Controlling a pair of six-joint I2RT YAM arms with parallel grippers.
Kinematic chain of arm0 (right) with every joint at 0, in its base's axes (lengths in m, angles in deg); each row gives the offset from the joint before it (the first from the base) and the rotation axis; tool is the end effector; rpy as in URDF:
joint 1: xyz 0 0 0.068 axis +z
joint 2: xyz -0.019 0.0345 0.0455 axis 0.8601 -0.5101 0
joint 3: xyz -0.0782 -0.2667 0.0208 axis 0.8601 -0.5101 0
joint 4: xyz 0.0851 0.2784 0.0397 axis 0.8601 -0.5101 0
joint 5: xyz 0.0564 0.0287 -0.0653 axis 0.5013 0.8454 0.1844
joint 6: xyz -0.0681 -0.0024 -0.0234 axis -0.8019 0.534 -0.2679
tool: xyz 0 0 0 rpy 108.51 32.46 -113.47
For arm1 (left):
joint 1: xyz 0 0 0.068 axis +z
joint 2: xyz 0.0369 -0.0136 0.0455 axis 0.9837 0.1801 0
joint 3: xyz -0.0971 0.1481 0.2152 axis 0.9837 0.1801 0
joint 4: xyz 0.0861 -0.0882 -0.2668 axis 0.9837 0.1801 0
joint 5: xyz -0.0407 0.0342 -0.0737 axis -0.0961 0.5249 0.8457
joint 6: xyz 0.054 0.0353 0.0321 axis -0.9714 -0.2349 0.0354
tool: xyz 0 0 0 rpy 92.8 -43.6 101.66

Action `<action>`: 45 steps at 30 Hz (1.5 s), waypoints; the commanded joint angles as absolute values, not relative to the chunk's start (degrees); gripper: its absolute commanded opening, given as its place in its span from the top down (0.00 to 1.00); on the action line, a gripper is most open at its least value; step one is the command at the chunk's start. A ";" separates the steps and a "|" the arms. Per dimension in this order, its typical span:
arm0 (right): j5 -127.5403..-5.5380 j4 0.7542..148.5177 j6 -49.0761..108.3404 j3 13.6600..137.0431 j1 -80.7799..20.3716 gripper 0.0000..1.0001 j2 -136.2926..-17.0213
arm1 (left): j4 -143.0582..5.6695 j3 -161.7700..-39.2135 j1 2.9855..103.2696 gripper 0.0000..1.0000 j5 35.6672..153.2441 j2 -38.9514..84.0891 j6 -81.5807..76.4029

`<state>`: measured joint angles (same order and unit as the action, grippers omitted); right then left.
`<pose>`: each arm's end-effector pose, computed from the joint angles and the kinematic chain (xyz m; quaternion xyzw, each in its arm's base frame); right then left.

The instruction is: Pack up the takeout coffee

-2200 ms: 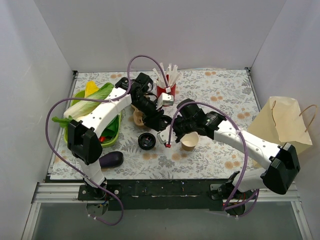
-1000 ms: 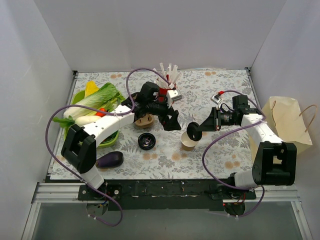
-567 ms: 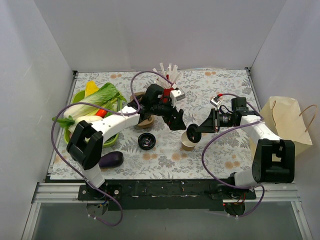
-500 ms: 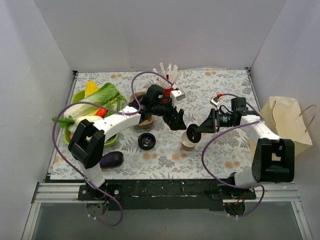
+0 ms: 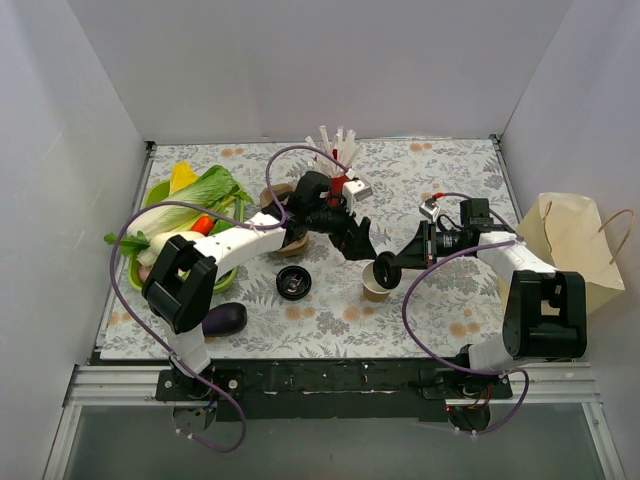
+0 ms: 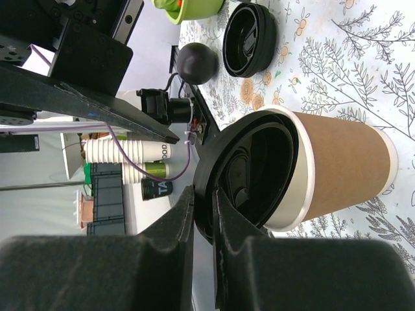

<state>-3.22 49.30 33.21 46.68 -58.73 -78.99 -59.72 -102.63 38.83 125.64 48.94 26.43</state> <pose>0.2920 0.0595 0.1814 -0.0706 0.7997 0.5797 0.1395 0.3156 -0.3226 0.2346 0.1589 0.8322 -0.5128 0.1386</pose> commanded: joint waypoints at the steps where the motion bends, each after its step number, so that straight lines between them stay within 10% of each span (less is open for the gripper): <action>1: -4.21 48.69 32.93 46.91 -58.72 0.83 -79.69 | -61.49 -101.71 38.49 0.02 127.50 48.77 27.23; 45: -12.48 39.81 28.35 50.52 -61.97 0.63 -79.33 | -65.71 -95.47 38.49 0.02 130.49 50.52 28.99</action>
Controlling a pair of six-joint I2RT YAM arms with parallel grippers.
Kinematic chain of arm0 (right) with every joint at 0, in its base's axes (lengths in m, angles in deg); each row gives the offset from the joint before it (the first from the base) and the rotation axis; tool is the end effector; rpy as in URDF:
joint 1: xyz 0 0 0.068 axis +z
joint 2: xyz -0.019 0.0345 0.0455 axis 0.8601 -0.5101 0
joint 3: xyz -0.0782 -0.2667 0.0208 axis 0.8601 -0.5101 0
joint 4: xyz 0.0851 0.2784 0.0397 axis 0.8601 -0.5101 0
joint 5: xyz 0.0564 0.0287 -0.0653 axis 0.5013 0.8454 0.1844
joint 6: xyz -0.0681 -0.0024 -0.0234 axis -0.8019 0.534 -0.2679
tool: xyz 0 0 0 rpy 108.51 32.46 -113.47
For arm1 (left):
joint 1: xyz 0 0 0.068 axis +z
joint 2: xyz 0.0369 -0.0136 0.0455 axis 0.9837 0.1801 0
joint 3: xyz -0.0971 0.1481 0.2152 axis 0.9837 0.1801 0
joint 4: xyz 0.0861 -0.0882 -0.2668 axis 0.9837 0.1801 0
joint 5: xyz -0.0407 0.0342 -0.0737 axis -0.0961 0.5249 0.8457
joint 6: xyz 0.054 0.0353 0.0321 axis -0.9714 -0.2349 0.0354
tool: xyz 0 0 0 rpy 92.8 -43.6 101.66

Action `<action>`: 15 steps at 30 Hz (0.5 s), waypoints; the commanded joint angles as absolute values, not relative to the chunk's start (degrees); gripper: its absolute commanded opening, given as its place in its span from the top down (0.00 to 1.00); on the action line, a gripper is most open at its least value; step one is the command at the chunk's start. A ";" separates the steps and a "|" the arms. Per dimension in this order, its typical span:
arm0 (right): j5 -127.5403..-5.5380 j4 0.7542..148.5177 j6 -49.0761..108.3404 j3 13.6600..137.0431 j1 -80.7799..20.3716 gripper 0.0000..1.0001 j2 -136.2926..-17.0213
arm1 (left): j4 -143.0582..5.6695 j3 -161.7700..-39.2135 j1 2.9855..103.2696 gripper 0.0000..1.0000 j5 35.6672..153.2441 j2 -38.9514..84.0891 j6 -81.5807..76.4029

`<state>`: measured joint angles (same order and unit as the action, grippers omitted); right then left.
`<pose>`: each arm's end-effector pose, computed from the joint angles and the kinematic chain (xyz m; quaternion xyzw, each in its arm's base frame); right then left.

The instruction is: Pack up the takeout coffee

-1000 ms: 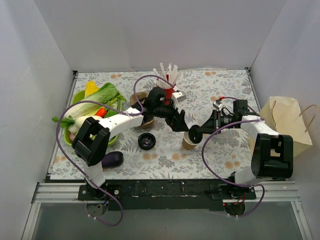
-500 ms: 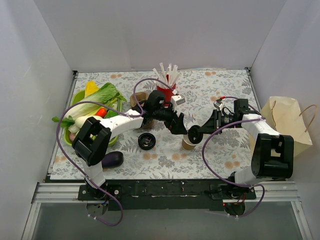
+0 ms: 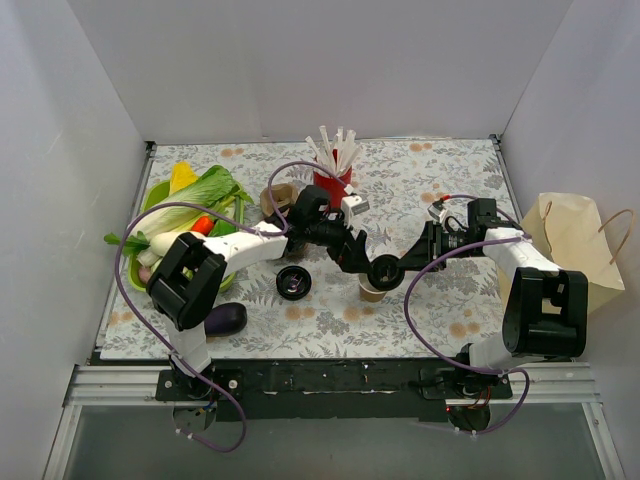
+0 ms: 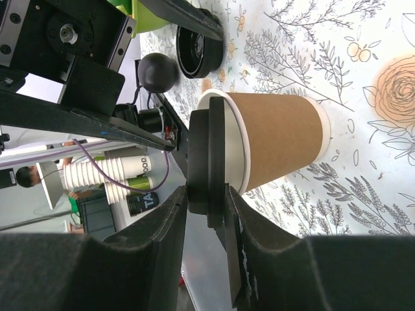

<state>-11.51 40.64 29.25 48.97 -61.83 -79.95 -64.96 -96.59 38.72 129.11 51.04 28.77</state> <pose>0.2936 0.0403 0.1756 -0.0259 0.8453 0.5168 0.1328 0.3062 -0.3192 0.1907 0.1477 0.8365 -0.5201 0.0887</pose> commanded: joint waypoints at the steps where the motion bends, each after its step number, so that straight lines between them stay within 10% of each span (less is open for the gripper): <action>1: -12.65 39.90 28.35 50.34 -61.97 0.63 -79.51 | -65.80 -95.30 38.49 0.02 130.58 50.35 29.16; 15: -14.77 40.95 28.62 50.43 -60.83 0.61 -81.36 | -66.24 -93.80 38.49 0.02 131.28 49.47 30.66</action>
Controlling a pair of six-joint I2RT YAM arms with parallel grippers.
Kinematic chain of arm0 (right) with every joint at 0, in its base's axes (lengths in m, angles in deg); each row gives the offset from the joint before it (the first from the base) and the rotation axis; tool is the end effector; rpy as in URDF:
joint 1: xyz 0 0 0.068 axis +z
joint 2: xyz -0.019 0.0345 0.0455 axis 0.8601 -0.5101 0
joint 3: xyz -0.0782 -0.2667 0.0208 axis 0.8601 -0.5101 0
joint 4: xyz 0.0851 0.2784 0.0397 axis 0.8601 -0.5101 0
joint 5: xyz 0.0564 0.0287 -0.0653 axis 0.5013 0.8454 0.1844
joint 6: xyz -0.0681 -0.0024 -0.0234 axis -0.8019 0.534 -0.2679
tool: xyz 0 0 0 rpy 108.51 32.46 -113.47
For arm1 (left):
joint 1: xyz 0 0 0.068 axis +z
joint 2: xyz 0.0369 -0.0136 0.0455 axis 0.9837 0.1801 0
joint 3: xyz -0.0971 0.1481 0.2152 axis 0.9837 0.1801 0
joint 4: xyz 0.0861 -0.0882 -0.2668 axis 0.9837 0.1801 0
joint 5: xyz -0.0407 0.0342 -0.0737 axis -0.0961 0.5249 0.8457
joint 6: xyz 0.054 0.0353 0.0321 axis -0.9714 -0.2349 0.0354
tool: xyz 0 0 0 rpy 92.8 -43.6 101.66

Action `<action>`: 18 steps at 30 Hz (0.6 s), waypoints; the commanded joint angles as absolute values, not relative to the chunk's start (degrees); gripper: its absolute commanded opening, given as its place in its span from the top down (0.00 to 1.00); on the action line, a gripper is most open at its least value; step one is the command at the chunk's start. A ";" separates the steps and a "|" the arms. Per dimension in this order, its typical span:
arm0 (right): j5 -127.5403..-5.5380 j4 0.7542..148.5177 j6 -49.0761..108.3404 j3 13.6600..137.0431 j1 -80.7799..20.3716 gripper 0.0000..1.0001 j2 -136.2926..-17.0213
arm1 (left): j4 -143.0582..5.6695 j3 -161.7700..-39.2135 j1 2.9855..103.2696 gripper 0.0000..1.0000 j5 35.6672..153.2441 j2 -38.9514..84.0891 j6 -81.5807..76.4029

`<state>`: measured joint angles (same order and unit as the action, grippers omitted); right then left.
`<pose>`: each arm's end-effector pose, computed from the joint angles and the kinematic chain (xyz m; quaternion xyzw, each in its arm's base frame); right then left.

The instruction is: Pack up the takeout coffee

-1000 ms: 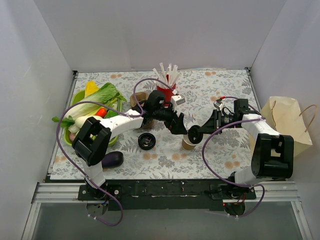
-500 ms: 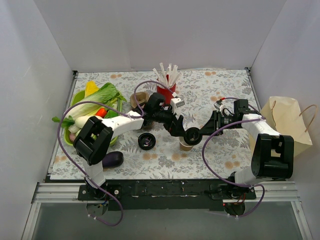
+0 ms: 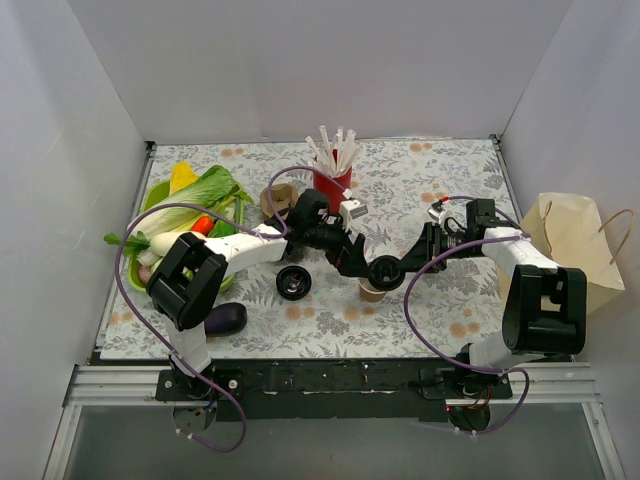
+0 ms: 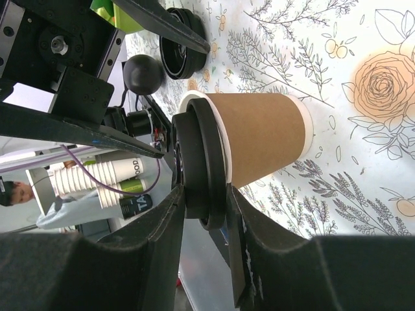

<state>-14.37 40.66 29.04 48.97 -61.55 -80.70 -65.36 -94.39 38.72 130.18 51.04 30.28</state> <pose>0.2951 0.0402 0.1696 -0.0216 0.8582 0.4962 0.1300 0.3001 -0.3149 0.1783 0.1351 0.8416 -0.5189 0.0641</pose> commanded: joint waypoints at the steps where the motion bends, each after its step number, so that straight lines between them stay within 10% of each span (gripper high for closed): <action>1: -14.77 41.04 28.62 50.43 -60.48 0.61 -81.27 | -66.33 -93.54 38.41 0.02 131.28 49.47 30.74; 18: -15.56 42.45 29.06 52.19 -57.49 0.58 -83.64 | -66.33 -92.92 38.49 0.02 131.98 48.85 31.62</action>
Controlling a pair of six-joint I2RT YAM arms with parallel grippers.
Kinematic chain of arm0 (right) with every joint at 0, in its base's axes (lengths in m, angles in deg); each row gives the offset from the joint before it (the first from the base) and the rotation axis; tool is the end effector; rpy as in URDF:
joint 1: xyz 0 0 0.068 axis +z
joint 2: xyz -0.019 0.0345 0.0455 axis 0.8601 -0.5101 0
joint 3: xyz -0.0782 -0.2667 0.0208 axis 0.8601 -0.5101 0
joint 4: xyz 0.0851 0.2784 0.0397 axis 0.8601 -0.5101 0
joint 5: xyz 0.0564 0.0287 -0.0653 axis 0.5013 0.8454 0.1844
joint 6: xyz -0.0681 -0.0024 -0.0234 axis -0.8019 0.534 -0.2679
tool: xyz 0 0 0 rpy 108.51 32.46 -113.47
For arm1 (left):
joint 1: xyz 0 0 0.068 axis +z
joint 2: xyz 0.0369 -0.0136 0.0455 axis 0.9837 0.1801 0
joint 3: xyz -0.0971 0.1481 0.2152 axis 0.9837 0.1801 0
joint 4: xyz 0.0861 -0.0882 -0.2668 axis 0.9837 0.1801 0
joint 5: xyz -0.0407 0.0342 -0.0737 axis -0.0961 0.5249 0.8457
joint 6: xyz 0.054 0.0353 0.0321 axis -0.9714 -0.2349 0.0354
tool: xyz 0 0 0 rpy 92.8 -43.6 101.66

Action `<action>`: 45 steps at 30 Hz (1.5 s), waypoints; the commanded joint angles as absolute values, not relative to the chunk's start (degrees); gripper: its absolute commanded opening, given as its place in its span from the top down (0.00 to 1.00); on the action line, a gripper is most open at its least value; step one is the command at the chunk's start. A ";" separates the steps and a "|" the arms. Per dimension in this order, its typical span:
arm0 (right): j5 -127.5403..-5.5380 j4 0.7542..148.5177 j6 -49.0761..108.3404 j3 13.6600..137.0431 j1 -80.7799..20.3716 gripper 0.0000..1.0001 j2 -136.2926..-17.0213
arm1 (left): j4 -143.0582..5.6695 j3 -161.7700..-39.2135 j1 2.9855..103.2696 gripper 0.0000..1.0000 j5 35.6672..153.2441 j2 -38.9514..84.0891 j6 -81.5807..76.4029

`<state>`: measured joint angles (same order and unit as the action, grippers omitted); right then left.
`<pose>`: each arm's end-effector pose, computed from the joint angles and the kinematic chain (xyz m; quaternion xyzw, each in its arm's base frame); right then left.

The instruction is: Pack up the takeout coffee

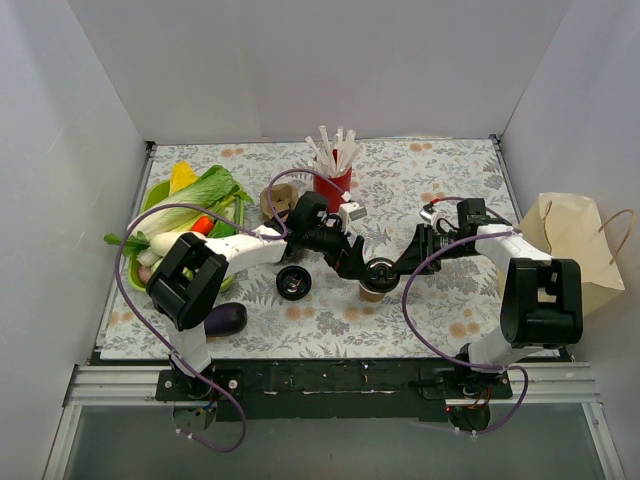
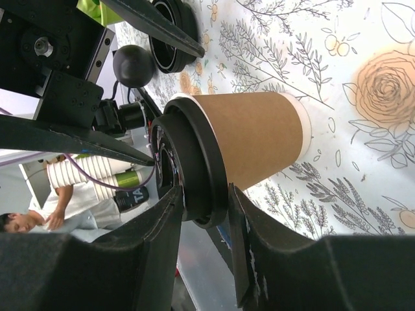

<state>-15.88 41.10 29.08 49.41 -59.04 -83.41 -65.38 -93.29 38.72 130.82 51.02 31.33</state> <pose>0.2983 0.0523 0.1578 -0.0300 0.8656 0.4882 0.1068 0.2966 -0.3125 0.1721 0.1264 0.8445 -0.5181 0.0488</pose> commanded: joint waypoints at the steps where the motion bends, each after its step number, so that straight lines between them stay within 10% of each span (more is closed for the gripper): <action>1: -15.64 42.45 29.06 52.28 -57.31 0.58 -83.73 | -66.33 -92.92 38.49 0.02 131.99 48.85 31.71; 45: -19.25 41.48 27.65 57.11 -51.77 0.44 -87.51 | -64.57 -92.13 40.34 0.02 127.94 45.78 33.64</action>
